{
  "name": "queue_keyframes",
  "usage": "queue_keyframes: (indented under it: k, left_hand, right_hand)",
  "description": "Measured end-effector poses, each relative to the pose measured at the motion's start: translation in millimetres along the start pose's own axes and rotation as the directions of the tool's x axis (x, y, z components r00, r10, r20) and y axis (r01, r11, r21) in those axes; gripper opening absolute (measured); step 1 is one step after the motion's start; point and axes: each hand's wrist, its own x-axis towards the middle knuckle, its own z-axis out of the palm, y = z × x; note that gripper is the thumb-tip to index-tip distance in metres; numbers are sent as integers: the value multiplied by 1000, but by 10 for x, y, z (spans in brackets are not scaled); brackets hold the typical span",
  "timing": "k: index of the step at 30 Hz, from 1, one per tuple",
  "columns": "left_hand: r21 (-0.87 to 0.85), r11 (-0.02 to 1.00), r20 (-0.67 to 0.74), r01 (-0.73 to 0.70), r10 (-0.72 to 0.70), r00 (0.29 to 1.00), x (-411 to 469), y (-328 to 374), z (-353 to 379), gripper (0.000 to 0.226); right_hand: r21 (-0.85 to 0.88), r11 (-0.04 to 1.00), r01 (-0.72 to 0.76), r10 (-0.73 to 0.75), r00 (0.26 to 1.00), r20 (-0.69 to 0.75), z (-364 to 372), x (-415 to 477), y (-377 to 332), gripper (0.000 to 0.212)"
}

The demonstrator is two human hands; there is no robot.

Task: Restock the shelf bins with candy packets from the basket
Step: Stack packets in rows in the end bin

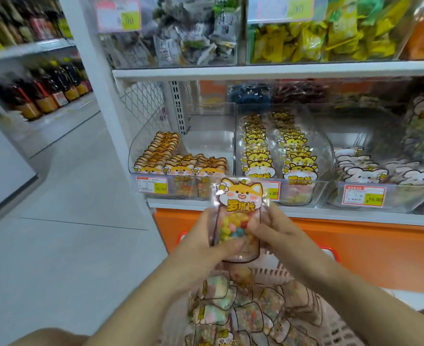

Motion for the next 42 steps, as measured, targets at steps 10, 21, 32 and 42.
queue_keyframes:
  k: [10, 21, 32, 42]
  left_hand:
    - [296, 932, 61, -209, 200, 978, 336, 513, -867, 62]
    - [588, 779, -347, -216, 484, 803, 1097, 852, -1568, 56]
    - [819, 573, -276, -35, 447, 851, 1597, 443, -1815, 55]
    - [857, 515, -223, -14, 394, 892, 1636, 448, -1884, 42]
  right_hand:
    - [-814, 537, 219, -89, 975, 203, 119, 611, -1107, 45]
    - [-945, 165, 283, -508, 845, 165, 287, 1507, -1369, 49]
    - [-991, -15, 132, -255, 958, 131, 172, 2317, -1035, 35]
    - [-989, -45, 141, -267, 952, 148, 157, 2177, -1156, 37]
